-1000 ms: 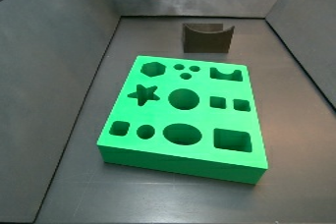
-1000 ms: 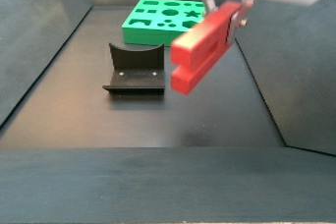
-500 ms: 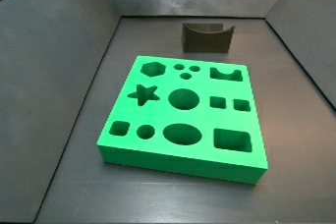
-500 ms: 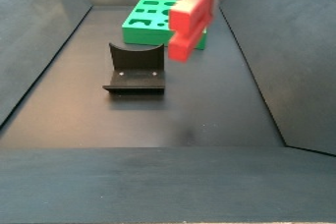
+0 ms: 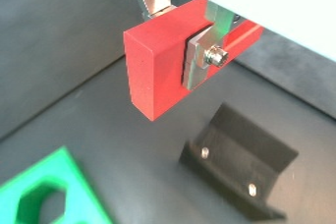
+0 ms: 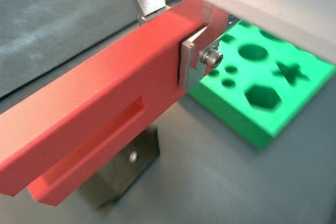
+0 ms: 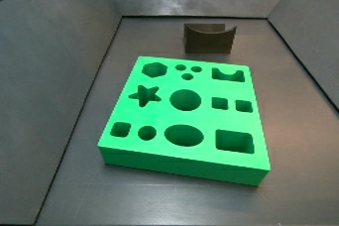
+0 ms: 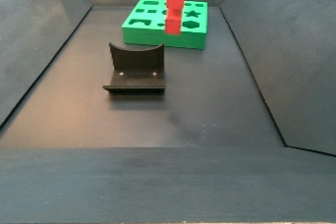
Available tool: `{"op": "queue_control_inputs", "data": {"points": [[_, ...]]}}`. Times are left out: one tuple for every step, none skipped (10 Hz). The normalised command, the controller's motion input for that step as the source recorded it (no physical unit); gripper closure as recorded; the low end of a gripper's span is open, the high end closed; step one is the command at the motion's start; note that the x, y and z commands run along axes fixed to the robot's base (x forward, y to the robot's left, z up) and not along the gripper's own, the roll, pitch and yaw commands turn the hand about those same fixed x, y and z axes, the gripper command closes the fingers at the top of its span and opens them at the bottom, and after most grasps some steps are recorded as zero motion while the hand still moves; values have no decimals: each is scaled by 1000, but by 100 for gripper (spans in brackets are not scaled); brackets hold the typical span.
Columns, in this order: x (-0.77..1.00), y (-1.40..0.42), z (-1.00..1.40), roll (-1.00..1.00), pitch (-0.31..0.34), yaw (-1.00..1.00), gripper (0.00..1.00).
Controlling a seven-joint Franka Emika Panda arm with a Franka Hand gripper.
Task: Pick up the double-square object. Move up. Place the double-square object on the fixture. Regrasp the double-square object. Move to above the board. Insert the double-square object.
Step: Place the double-square object on the fixture.
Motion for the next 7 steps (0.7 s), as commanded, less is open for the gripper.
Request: {"op": "queue_control_inputs", "data": {"points": [[575,-167,-6,-180,51,314,100],[459,-95,-9,-165,69,196,100],[339,-74,1,-148,83,126,100],[176,-38,8,-122,105,71,100],[796,752,-94,-1000,82,-38,100],[717,716,-89,-1000,83,-58,100],[634,578,-62,-1000,94,-70,100]]}}
